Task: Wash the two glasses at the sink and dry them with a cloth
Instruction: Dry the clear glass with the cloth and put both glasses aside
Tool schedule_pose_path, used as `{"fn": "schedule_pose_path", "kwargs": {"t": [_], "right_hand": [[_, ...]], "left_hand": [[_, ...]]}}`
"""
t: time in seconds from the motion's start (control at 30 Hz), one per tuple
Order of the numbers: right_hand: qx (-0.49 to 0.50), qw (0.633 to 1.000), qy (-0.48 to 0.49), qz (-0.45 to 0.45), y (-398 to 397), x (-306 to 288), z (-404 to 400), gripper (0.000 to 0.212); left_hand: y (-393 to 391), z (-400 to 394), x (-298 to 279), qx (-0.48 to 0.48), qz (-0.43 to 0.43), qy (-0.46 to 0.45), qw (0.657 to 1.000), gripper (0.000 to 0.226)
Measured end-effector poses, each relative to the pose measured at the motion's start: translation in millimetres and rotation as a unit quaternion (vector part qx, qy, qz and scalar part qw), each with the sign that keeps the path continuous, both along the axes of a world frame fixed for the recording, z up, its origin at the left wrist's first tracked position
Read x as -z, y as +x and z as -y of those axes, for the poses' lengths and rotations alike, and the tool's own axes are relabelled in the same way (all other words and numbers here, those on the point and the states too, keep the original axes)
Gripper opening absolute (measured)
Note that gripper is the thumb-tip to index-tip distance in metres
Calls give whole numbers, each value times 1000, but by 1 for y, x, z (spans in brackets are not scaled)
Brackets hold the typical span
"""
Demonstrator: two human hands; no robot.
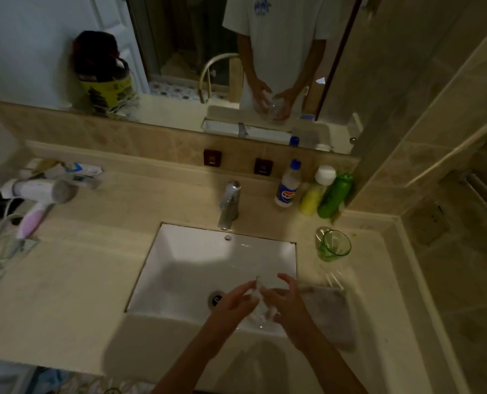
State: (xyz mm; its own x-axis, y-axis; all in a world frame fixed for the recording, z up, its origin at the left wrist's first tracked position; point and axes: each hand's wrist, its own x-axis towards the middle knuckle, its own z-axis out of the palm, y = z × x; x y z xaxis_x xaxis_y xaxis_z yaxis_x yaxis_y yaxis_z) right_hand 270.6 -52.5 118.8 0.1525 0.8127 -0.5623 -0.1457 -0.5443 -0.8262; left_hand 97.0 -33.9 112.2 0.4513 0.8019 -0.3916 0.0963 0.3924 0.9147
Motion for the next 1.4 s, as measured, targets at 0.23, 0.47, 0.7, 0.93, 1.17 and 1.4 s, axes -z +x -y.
{"fn": "schedule_pose_path", "kwargs": {"t": [0.23, 0.47, 0.7, 0.93, 1.17, 1.4], "right_hand": [[11, 997, 6, -82, -19, 3, 11, 36], [-80, 868, -106, 479, 40, 51, 0, 30], [-223, 725, -189, 623, 43, 70, -18, 61], [-166, 778, -187, 576, 33, 74, -12, 33], [49, 939, -87, 329, 27, 9, -21, 27], [23, 967, 62, 245, -55, -70, -38, 27]], "left_hand": [[-30, -15, 29, -93, 18, -73, 993, 95], [-56, -19, 50, -156, 66, -132, 977, 98], [-74, -27, 50, -151, 84, -131, 976, 85], [-85, -40, 47, -125, 83, -154, 977, 79], [-71, -56, 20, -106, 117, -181, 971, 85], [-44, -68, -8, -100, 223, -255, 936, 49]]}}
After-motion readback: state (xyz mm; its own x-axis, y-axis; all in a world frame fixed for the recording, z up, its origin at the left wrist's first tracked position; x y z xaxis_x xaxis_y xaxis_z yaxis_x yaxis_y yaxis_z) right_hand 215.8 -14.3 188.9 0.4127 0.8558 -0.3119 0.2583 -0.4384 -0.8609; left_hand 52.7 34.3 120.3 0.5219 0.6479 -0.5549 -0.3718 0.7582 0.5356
